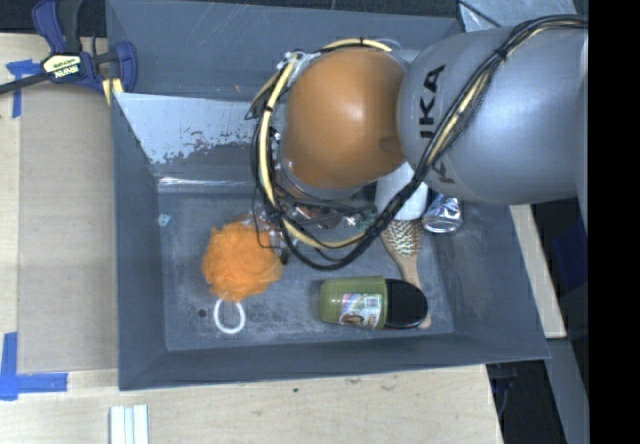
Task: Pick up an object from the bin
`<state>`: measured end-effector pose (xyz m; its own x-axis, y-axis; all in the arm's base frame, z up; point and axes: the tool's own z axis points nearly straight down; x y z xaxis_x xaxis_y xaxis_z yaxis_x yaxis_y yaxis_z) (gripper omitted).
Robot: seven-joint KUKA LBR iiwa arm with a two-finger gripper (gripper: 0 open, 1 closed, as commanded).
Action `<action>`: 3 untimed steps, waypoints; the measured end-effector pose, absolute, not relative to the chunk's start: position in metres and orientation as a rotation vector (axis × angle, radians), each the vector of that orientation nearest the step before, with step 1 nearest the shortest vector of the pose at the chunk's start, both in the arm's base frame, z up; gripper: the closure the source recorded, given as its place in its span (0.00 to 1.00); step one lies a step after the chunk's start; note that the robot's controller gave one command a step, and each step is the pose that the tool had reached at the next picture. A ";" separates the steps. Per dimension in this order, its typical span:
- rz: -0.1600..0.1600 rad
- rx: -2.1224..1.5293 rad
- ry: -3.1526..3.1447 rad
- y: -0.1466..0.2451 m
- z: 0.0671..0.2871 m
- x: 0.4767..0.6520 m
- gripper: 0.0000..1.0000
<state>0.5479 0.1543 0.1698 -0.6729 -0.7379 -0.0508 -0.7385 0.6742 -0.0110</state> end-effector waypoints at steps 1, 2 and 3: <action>0.012 -1.149 2.862 0.089 0.170 0.582 1.00; -0.006 -1.625 2.612 0.093 0.188 0.593 1.00; -0.001 -1.508 2.683 0.053 0.131 0.605 1.00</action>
Offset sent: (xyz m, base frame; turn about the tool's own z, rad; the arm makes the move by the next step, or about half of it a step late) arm 0.0313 -0.0599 -0.0006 0.0575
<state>0.6054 0.0533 0.1312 -0.5180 -0.8536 -0.0555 -0.8536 0.5200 -0.0318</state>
